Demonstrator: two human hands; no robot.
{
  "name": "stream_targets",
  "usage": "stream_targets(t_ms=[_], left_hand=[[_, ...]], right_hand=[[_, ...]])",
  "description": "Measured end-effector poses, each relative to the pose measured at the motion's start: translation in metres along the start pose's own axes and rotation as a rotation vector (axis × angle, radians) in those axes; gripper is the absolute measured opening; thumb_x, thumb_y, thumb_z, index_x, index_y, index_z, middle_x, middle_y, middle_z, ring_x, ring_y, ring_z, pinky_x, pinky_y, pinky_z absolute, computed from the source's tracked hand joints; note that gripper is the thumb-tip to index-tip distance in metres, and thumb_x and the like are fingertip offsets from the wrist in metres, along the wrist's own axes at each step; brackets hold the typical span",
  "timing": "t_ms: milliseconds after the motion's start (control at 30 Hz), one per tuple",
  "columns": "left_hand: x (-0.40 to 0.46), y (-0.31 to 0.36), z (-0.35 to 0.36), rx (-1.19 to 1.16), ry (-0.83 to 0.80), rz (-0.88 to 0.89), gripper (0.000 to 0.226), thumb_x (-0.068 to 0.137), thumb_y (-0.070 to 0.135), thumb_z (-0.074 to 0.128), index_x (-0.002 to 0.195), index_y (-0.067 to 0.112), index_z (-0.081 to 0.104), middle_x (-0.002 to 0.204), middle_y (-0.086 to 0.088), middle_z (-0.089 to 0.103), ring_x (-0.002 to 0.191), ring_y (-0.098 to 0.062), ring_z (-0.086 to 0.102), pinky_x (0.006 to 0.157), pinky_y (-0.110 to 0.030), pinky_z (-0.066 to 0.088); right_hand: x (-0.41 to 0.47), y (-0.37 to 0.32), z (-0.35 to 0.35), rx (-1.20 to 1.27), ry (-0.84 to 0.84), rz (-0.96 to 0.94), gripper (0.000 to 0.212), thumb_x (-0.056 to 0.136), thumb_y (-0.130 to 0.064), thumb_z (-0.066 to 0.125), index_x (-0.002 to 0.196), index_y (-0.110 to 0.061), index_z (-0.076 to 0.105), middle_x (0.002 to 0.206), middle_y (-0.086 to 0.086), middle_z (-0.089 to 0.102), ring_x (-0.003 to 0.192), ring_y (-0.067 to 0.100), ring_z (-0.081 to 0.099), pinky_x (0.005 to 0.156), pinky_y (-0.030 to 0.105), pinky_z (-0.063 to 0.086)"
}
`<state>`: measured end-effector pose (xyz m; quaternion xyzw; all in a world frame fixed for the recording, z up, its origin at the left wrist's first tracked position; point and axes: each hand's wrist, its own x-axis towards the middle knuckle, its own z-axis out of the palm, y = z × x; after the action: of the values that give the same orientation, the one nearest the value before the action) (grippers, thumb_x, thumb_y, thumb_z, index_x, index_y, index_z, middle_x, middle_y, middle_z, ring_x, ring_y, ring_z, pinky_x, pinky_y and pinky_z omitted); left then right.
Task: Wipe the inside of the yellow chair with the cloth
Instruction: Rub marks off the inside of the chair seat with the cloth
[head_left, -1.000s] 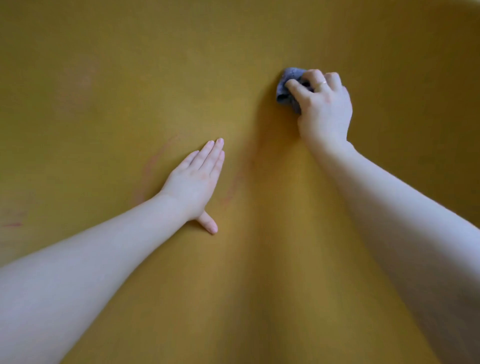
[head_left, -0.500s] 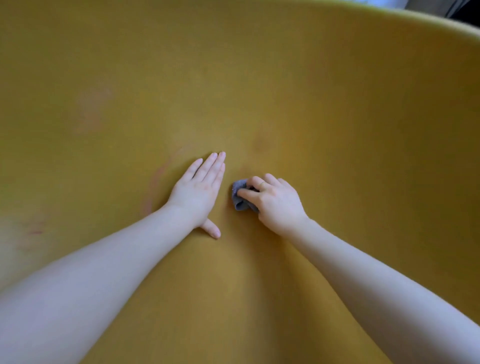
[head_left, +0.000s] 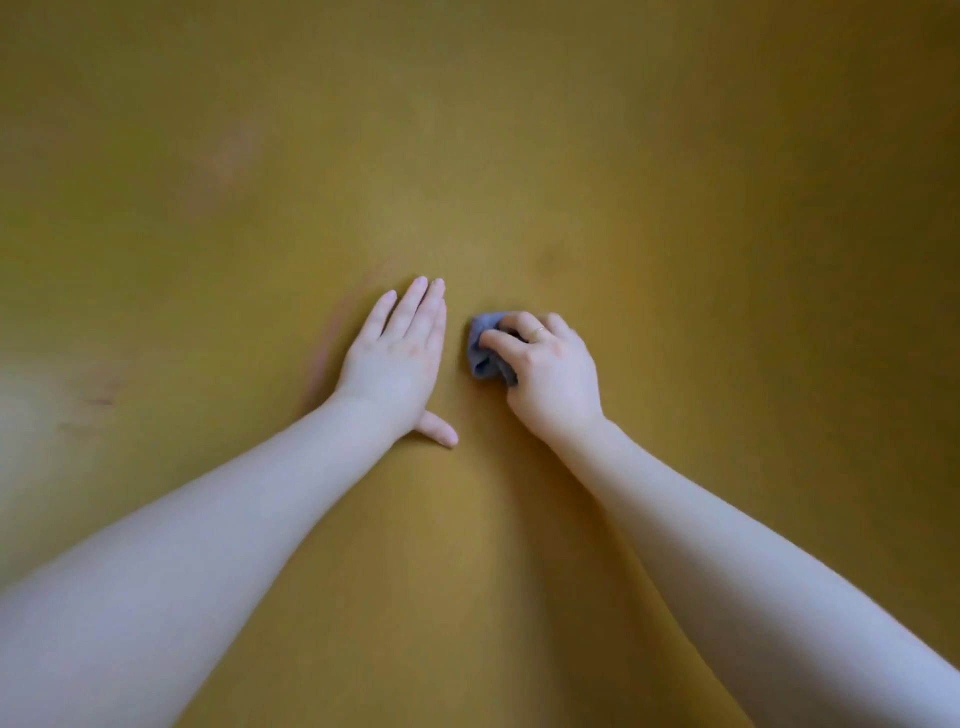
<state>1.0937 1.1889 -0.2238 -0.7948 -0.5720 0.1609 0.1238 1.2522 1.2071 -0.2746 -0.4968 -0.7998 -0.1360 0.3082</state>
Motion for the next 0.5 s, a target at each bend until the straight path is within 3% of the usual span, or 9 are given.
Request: stream_targets(t_ms=[133, 233, 400, 500], left_hand=[[-0.019, 0.000, 0.000, -0.077, 0.008, -0.050, 0.129, 0.066, 0.079, 0.050, 0.146, -0.002, -0.010, 0.153, -0.013, -0.023, 0.144, -0.024, -0.014, 0.116, -0.036, -0.003], [-0.033, 0.000, 0.006, -0.119, -0.031, 0.020, 0.123, 0.068, 0.078, 0.049, 0.148, 0.002, -0.006, 0.154, -0.009, -0.022, 0.144, -0.021, -0.012, 0.116, -0.034, -0.003], [-0.037, 0.000, 0.019, -0.062, -0.081, 0.142, 0.125, 0.065, 0.080, 0.049, 0.149, 0.004, -0.004, 0.156, -0.009, -0.014, 0.144, -0.020, -0.010, 0.115, -0.034, -0.007], [-0.034, 0.001, 0.026, -0.076, -0.047, 0.137, 0.126, 0.065, 0.079, 0.050, 0.148, 0.003, -0.005, 0.156, -0.010, -0.015, 0.145, -0.020, -0.009, 0.115, -0.033, -0.007]], right_hand=[[-0.014, -0.006, -0.022, 0.094, -0.261, -0.089, 0.027, 0.067, 0.002, 0.057, 0.079, -0.017, 0.073, 0.084, 0.004, 0.068, 0.061, 0.019, 0.033, 0.050, 0.025, 0.035], [-0.016, 0.010, -0.038, 0.118, -0.408, -0.203, 0.033, 0.065, 0.007, 0.055, 0.081, -0.017, 0.073, 0.089, 0.006, 0.069, 0.063, 0.020, 0.035, 0.055, 0.026, 0.032], [-0.005, 0.012, -0.025, -0.009, -0.180, -0.205, 0.035, 0.078, -0.016, 0.039, 0.088, -0.018, 0.073, 0.086, 0.003, 0.069, 0.062, 0.025, 0.054, 0.054, 0.023, 0.036], [0.031, 0.007, -0.004, -0.080, -0.005, -0.105, 0.039, 0.078, -0.014, 0.034, 0.089, -0.014, 0.071, 0.086, 0.007, 0.067, 0.065, 0.028, 0.056, 0.053, 0.026, 0.041]])
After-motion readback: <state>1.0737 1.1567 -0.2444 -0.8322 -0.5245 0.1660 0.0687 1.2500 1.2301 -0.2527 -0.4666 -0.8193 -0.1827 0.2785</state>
